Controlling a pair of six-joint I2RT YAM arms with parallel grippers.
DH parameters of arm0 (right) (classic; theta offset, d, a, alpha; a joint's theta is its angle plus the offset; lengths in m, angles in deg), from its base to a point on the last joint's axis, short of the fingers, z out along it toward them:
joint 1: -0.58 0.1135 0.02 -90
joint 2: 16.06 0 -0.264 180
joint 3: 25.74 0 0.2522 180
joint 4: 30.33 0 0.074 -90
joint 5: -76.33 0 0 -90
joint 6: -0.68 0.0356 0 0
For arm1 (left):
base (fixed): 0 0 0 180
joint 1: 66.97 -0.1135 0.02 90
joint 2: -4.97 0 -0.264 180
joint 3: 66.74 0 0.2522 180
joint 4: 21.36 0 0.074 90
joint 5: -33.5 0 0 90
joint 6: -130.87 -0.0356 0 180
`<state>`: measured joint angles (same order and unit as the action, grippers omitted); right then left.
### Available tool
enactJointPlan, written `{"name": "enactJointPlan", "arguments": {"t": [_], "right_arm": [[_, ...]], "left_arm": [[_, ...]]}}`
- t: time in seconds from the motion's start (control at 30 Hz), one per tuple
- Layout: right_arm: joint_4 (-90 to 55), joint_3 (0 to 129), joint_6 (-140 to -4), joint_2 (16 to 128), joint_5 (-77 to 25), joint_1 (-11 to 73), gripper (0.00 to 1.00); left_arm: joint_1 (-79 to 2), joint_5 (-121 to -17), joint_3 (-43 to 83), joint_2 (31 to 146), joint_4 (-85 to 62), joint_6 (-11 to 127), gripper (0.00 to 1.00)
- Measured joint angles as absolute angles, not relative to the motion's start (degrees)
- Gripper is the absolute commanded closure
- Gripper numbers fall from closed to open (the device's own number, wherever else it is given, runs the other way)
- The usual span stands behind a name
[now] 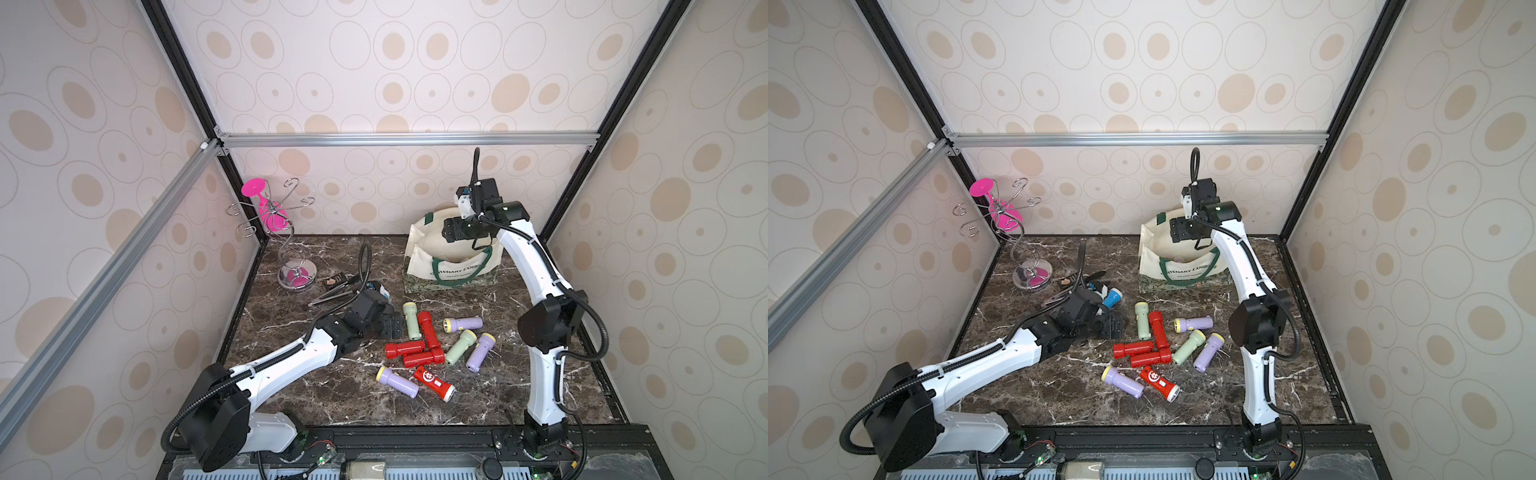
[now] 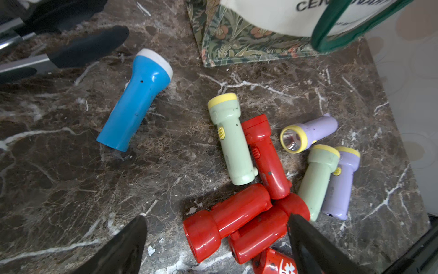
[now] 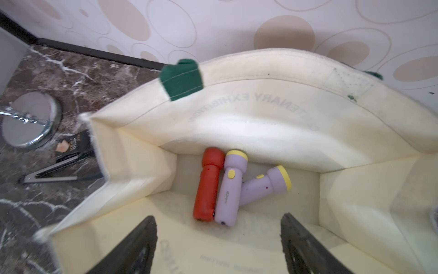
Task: Put the flashlights into the tote bags
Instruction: Place the flashlight in the canvas bag, then pick up the flashlight from the center of the board.
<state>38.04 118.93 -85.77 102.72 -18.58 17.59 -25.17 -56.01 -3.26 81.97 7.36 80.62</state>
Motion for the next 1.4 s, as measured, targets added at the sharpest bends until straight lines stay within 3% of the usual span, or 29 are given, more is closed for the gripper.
{"name": "enactJointPlan", "arguments": {"t": [0.1, 0.77, 0.97, 1.4], "right_arm": [[37.82, 111.85, -85.28, 95.86, -20.39, 18.99, 0.00], [32.38, 70.65, -80.39, 62.57, -34.14, 20.96, 0.00], [30.42, 63.89, -78.97, 60.10, -36.13, 23.04, 0.00], [29.04, 64.94, -78.68, 62.72, -36.78, 23.08, 0.00]], "left_arm": [[-25.45, -56.08, -3.37, 84.59, 6.49, 81.10, 0.08], [-33.91, -55.11, 4.01, 97.48, 7.58, 78.52, 0.08], [-36.82, -55.27, 7.14, 100.89, 8.24, 75.07, 0.08], [-37.78, -55.01, 14.00, 108.98, 9.59, 70.46, 0.11]]}}
